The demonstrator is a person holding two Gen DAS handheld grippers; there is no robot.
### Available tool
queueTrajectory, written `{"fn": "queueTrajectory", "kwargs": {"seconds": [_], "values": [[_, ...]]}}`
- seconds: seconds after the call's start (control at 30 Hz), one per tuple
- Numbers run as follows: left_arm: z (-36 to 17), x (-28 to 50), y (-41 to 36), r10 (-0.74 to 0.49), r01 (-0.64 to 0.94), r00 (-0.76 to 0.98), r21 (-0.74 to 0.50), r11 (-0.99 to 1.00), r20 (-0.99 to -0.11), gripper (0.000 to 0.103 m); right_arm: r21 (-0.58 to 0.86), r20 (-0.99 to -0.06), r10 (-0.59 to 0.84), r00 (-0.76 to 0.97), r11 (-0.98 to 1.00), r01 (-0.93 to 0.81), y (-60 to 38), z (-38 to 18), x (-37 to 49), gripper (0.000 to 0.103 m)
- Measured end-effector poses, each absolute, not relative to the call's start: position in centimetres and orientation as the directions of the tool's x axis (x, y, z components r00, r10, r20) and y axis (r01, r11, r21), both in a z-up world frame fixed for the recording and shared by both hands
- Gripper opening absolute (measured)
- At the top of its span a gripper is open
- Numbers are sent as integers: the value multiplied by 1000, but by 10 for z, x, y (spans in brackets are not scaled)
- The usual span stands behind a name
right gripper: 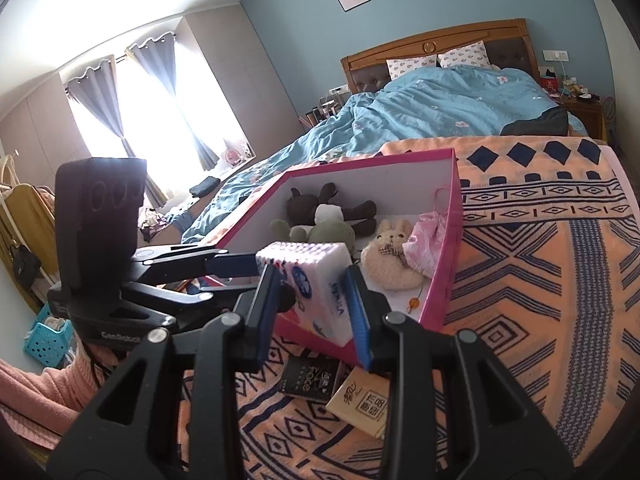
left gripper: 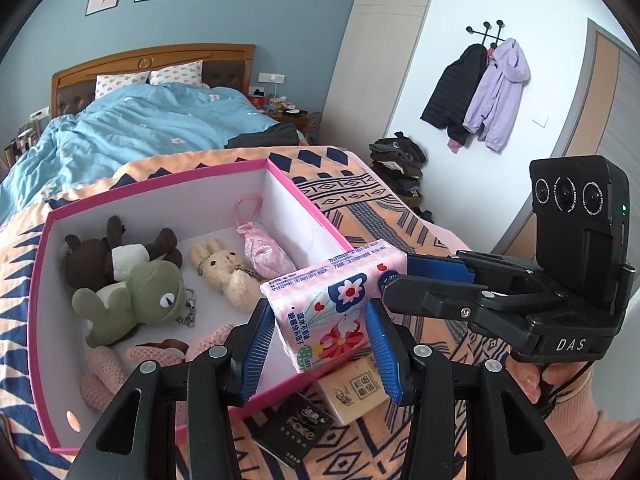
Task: Organize objects
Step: 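Lift the floral tissue pack with the right tool and drop it into the box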
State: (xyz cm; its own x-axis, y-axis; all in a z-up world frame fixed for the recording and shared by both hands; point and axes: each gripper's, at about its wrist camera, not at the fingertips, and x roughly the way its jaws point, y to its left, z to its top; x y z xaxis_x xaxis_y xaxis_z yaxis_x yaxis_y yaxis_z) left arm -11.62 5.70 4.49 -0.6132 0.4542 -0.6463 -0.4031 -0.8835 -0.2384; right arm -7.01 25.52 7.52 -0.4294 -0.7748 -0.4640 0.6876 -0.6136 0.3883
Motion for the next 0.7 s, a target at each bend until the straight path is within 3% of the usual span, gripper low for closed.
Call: {"fn": "queueTrajectory", "kwargs": {"seconds": [0.7], "values": [[16, -155, 57, 427, -364, -558, -252, -897, -712, 47, 417, -530, -739, -417, -654, 631, 246, 52, -108, 37]]}}
